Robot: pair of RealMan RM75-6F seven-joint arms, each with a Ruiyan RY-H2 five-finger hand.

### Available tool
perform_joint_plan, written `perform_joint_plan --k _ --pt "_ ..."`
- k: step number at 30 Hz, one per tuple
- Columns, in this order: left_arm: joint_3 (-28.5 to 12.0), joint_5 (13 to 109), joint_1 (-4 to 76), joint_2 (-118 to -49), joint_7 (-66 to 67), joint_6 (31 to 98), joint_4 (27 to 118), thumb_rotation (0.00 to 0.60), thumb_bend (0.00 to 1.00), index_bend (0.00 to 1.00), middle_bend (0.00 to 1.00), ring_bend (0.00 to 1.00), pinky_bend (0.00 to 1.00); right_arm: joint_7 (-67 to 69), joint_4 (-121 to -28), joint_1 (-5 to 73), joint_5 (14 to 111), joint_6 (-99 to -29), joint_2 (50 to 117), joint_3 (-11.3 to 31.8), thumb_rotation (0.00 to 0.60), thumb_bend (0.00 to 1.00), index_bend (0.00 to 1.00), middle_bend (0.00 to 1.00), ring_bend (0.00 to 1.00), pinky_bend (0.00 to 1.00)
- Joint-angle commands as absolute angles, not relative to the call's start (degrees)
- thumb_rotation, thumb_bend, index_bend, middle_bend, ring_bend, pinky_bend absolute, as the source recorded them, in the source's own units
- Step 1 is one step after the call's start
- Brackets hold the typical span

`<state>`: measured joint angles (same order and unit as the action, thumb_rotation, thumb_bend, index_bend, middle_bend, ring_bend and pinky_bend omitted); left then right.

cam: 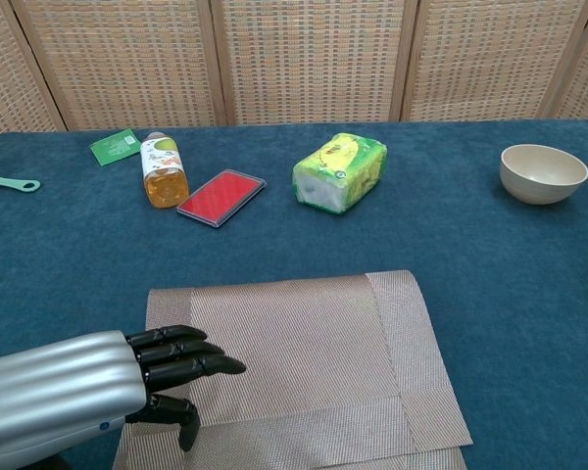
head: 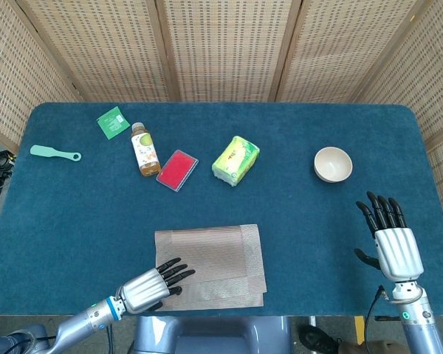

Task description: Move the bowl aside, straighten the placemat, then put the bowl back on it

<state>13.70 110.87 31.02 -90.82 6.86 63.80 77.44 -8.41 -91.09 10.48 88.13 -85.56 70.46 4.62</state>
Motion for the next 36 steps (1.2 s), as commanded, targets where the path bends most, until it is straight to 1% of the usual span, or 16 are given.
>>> perform_joint_plan --k 1,7,11,19,27,36 --pt "13.8 110.7 31.1 -91.1 7.0 63.6 77.2 0.6 0.3 0.37 0.0 0.0 0.0 -8.3 -91.2 10.4 88.3 -85.7 70.4 4.6 0.6 0.0 0.16 0.0 0.0 0.0" --pt "14.2 110.4 31.2 -91.3 7.2 63.3 77.0 0.6 0.33 0.37 0.0 0.0 0.0 -8.0 -91.3 10.3 88.7 -85.7 70.2 4.6 0.6 0.0 0.16 0.0 0.0 0.0" --pt "14.4 110.1 31.2 -91.4 7.4 63.2 76.9 0.6 0.33 0.37 0.0 0.0 0.0 -7.6 -91.5 10.3 88.9 -85.6 70.0 4.6 0.6 0.0 0.16 0.0 0.0 0.0" --pt "14.4 109.3 31.4 -91.8 7.4 62.7 76.7 0.6 0.37 0.39 0.0 0.0 0.0 -7.1 -91.4 10.2 89.4 -85.8 69.9 4.6 0.6 0.0 0.16 0.0 0.0 0.0" --pt "14.4 109.2 31.4 -92.1 7.5 63.2 76.6 0.6 0.45 0.43 0.0 0.0 0.0 -6.5 -91.5 10.2 89.6 -85.8 69.7 4.7 0.6 0.0 0.17 0.0 0.0 0.0" --pt "13.8 108.6 31.5 -92.7 7.8 63.3 76.0 0.6 0.45 0.47 0.0 0.0 0.0 -6.2 -91.6 10.1 89.9 -85.9 69.5 4.7 0.6 0.0 0.17 0.0 0.0 0.0"
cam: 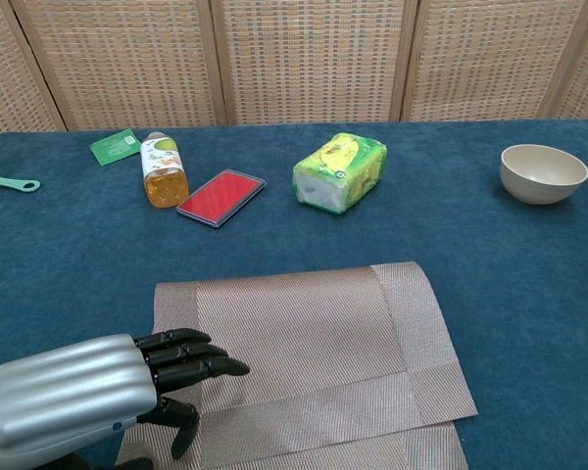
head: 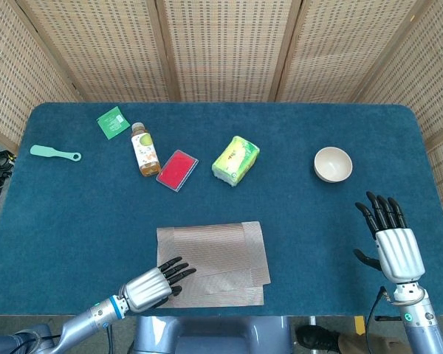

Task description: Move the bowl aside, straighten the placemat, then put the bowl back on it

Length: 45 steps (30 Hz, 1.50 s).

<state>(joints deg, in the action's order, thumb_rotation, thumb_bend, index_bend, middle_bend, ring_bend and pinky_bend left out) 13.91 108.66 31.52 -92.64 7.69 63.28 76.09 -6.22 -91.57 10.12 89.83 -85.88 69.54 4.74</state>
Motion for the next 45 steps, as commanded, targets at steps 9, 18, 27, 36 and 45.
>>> perform_joint_plan --k 9,18,27,36,45 --pt "13.7 107.9 31.7 -93.0 7.9 63.0 75.7 0.6 0.45 0.51 0.0 0.0 0.0 -6.3 -91.7 10.1 90.1 -85.9 69.5 4.7 0.6 0.0 0.17 0.0 0.0 0.0" --pt "13.4 107.5 31.6 -93.6 8.0 63.4 75.0 0.6 0.49 0.54 0.0 0.0 0.0 -6.1 -91.8 9.9 90.4 -86.3 69.4 4.8 0.6 0.0 0.17 0.0 0.0 0.0" --pt "13.0 107.0 31.7 -94.0 8.0 63.5 74.8 0.6 0.55 0.59 0.0 0.0 0.0 -5.7 -92.0 9.8 90.3 -86.3 69.1 4.8 0.6 0.0 0.17 0.0 0.0 0.0" --pt "12.8 106.9 31.8 -94.4 7.3 64.0 74.5 0.6 0.66 0.72 0.0 0.0 0.0 -5.4 -92.1 9.8 90.4 -86.3 68.9 4.8 0.6 0.0 0.17 0.0 0.0 0.0" --pt "8.1 105.3 32.3 -93.1 3.9 69.1 77.2 0.6 0.67 0.77 0.0 0.0 0.0 -5.3 -92.3 9.7 90.3 -86.2 68.8 4.9 0.6 0.0 0.17 0.0 0.0 0.0"
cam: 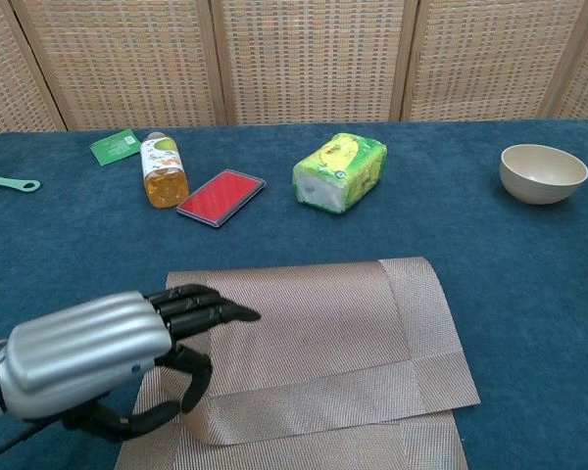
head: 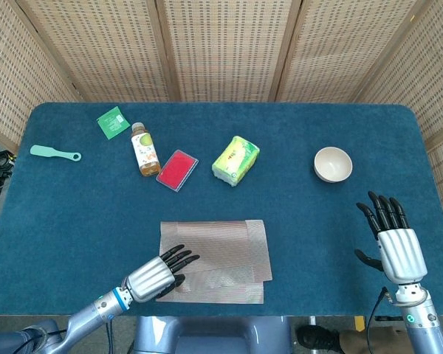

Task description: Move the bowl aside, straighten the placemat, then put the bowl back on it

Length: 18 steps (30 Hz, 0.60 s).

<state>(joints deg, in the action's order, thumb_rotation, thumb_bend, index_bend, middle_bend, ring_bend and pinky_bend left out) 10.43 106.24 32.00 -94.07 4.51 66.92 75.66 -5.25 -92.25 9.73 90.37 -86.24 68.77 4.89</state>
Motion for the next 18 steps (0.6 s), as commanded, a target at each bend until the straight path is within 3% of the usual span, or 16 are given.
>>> perform_joint_plan --k 1,8,12,18 --pt "7.1 104.7 32.4 -92.5 3.6 69.6 78.1 0.6 0.67 0.77 0.0 0.0 0.0 -5.3 -92.3 9.7 90.3 -86.2 68.8 4.9 0.6 0.0 0.17 0.0 0.0 0.0" --pt "-2.1 97.5 34.0 -89.6 6.9 70.0 81.2 0.6 0.67 0.78 0.0 0.0 0.0 -5.4 -92.4 9.7 90.5 -86.2 68.8 4.9 0.6 0.0 0.18 0.0 0.0 0.0" --pt "-8.5 90.0 36.3 -89.0 9.2 66.5 80.0 0.6 0.67 0.79 0.0 0.0 0.0 -5.6 -92.5 9.7 90.5 -86.4 68.8 4.9 0.6 0.0 0.18 0.0 0.0 0.0" --pt "-14.2 81.6 38.9 -89.0 11.1 62.2 74.8 0.6 0.67 0.79 0.0 0.0 0.0 -6.0 -92.5 9.6 90.4 -86.2 68.9 4.8 0.6 0.0 0.18 0.0 0.0 0.0"
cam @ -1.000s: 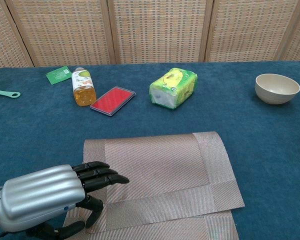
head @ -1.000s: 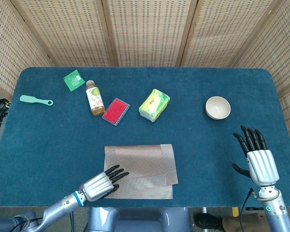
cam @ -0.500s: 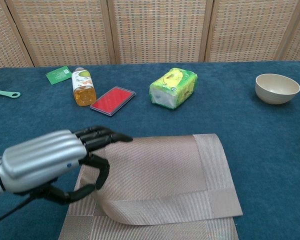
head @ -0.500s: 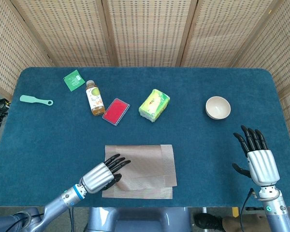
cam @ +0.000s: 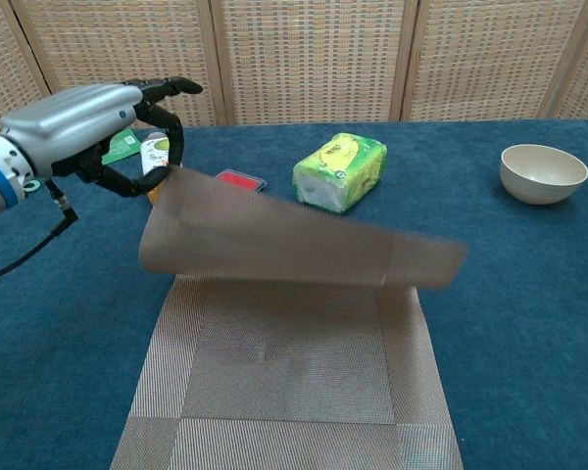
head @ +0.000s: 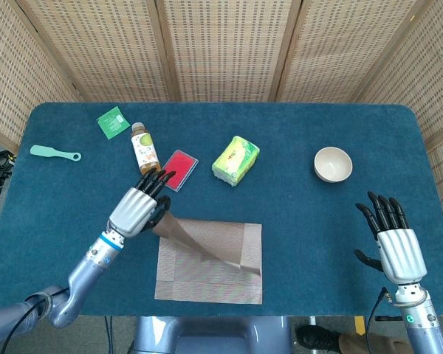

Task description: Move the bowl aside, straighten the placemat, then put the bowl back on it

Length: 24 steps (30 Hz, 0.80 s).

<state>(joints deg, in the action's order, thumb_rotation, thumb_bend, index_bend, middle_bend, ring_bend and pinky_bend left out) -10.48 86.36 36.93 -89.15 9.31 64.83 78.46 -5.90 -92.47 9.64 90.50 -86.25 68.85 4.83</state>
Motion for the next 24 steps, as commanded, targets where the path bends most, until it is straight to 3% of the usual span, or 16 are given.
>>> perform_joint_plan --k 1,14,16,18,19,20,24 --pt "-14.7 80.5 39.2 -89.1 11.1 61.6 74.0 0.6 0.67 0.79 0.0 0.0 0.0 -6.0 -92.6 9.6 90.4 -86.1 68.9 4.8 0.6 0.0 0.18 0.0 0.0 0.0" --pt "-17.0 71.6 42.3 -93.6 7.6 55.7 59.4 0.6 0.65 0.75 0.0 0.0 0.0 -7.4 -92.0 10.1 89.2 -84.8 69.7 5.1 0.6 0.0 0.18 0.0 0.0 0.0" --pt "-16.8 71.4 42.4 -94.1 6.5 55.6 57.9 0.6 0.54 0.53 0.0 0.0 0.0 -7.5 -91.8 10.1 89.0 -84.6 69.8 5.1 0.6 0.0 0.18 0.0 0.0 0.0" --pt "-16.8 71.6 42.2 -94.1 5.0 55.9 57.6 0.6 0.18 0.12 0.0 0.0 0.0 -7.5 -91.7 10.2 88.9 -84.6 69.9 5.2 0.6 0.0 0.18 0.0 0.0 0.0" --pt "-17.0 71.9 41.9 -94.0 3.7 57.2 57.6 0.6 0.08 0.05 0.0 0.0 0.0 -7.5 -91.6 10.2 88.9 -84.5 69.9 5.1 0.6 0.0 0.18 0.0 0.0 0.0" --pt "-17.1 72.3 41.6 -93.7 2.8 58.4 57.9 0.6 0.0 0.0 0.0 0.0 0.0 -7.4 -91.5 10.2 88.9 -84.4 69.8 5.1 0.6 0.0 0.18 0.0 0.0 0.0" --pt "-17.3 73.0 39.5 -90.6 1.1 62.1 62.3 0.6 0.0 0.0 0.0 0.0 0.0 -7.1 -91.2 10.5 89.7 -84.0 69.8 4.6 0.6 0.0 0.18 0.0 0.0 0.0"
